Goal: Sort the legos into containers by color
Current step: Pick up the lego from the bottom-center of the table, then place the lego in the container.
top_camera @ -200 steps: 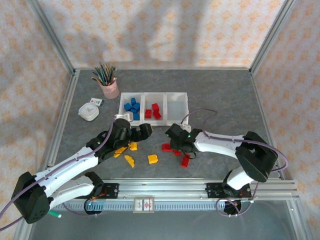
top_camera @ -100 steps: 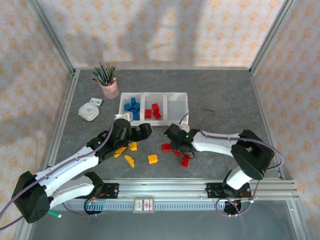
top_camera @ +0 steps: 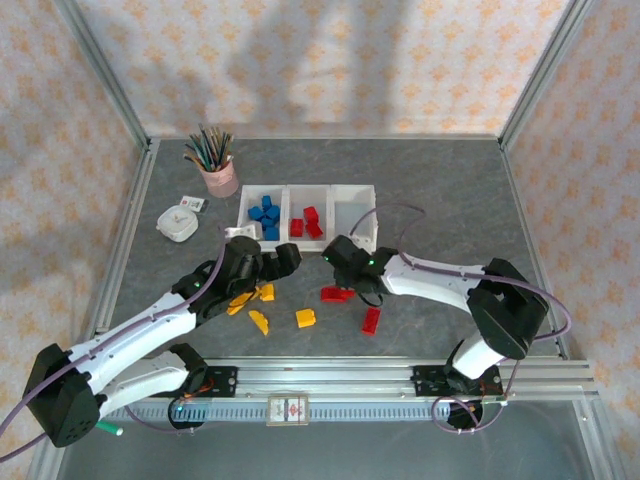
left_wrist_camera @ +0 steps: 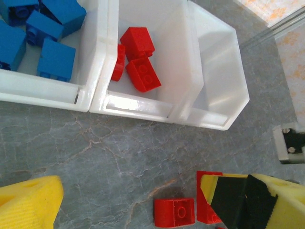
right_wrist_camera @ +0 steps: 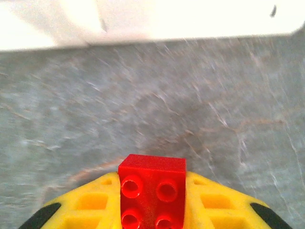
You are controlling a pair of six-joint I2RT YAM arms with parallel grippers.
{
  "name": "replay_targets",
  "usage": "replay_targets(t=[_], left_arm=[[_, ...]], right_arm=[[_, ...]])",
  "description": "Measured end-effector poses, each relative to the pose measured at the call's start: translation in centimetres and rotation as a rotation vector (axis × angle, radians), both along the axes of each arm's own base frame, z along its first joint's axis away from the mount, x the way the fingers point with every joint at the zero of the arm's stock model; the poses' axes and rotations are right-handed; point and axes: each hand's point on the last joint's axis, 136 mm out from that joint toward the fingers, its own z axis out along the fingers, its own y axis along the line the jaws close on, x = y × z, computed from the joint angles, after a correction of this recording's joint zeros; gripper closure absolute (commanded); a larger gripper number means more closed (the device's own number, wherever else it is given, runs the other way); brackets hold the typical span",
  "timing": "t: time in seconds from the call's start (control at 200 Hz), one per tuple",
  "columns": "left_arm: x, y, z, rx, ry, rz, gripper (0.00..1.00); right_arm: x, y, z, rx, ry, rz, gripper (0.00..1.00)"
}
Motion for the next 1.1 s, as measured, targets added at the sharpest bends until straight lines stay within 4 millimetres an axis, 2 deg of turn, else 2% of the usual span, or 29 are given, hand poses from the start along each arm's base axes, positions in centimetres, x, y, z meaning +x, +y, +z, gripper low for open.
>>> replay_targets(t=[0.1,0.22,0.32,0.415,0.53,0.711,0.791,0.941,1.101], left_arm=[[0.5,1.1,0.6,-0.005,-0.01,0.039,0.01],[1.3,3.2,1.1,-0.002,-0.022,0.101,0.01],[1.7,5.0,1.5,0.006,-0.033,0.148,0.01],[2.1,6.4,1.8,0.01,-0.04,0.19,0.01],[2.5,7.3,2.1,0.014,-0.045,0.215,0.01],[2.7,7.2,2.0,0.024,-0.037,0.208,0.01],[2.8,7.1,2.1,0.024,-0.036,0.207,0.01],[2.9,7.0,2.5,0.021,-0.043,0.203,0.01],[2.8,6.6,2.5,0.01,-0.038,0.177,0.01]], right_arm=[[1.7,1.2,2.5,0.033,-0.052,0.016,0.71],[4.7,3.2,6.0,0.078,-0.129,0.034,0.71],[7.5,5.1,7.5,0.094,-0.173,0.053,0.71],[10.3,6.6,7.7,0.092,-0.197,0.067,0.71],[13.5,7.9,7.0,0.08,-0.21,0.073,0.69],[18.1,9.6,5.6,0.049,-0.229,0.084,0.5],[18.7,10.1,5.3,0.04,-0.231,0.094,0.45],[18.4,9.9,5.6,0.028,-0.234,0.112,0.41],[15.9,7.7,6.6,0.018,-0.226,0.119,0.38]])
